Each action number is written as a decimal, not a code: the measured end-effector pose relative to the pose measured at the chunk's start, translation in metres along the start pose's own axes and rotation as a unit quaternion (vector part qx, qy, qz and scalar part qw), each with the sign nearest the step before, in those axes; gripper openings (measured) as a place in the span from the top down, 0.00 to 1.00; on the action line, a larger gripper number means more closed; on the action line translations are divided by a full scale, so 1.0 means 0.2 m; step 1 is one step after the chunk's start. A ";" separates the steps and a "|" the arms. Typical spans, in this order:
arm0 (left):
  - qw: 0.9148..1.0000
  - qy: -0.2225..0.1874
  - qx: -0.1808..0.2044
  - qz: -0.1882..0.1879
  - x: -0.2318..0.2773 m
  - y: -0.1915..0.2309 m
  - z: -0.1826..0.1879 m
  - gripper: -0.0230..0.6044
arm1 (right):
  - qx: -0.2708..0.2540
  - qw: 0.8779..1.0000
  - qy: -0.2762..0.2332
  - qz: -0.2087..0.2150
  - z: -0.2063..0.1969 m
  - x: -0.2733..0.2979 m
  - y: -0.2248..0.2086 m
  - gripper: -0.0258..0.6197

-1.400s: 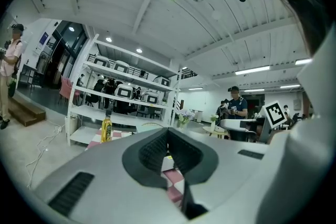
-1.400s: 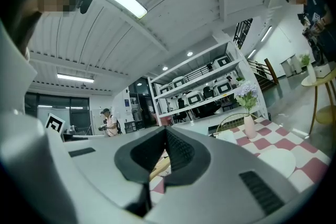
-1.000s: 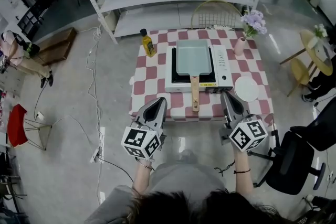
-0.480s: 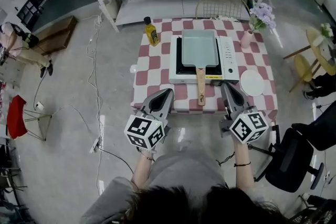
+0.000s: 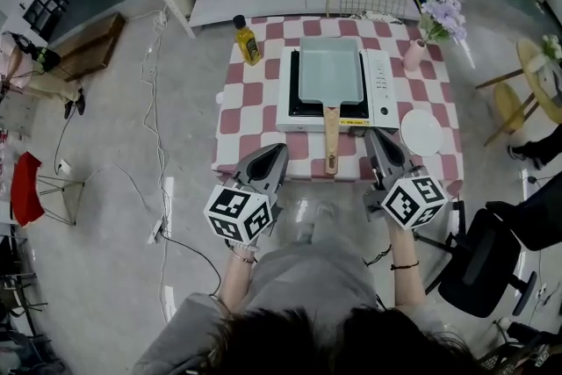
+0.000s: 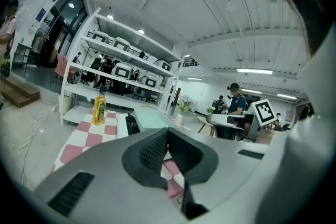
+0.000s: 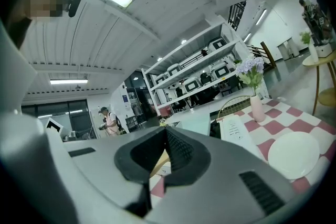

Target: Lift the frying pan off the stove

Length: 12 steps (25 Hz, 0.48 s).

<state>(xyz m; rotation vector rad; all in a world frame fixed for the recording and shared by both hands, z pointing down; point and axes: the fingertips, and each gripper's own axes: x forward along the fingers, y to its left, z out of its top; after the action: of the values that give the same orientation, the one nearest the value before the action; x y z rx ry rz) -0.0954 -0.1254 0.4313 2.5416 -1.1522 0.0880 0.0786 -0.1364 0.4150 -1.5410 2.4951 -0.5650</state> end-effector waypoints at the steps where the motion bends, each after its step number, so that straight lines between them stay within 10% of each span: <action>1: 1.000 0.004 -0.005 -0.001 0.02 0.00 -0.01 0.92 | 0.003 1.000 0.009 0.001 -0.01 0.02 -0.02 0.93; 12: 0.998 0.043 -0.044 0.001 0.21 -0.02 -0.06 0.92 | 0.032 0.997 0.059 0.046 -0.04 0.20 -0.12 0.93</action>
<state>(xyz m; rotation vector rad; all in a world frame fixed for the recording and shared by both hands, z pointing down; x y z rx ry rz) -0.0642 -0.1495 0.4490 2.4355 -1.1025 0.1428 0.0771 -0.1796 0.4339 -1.4014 2.5905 -0.7321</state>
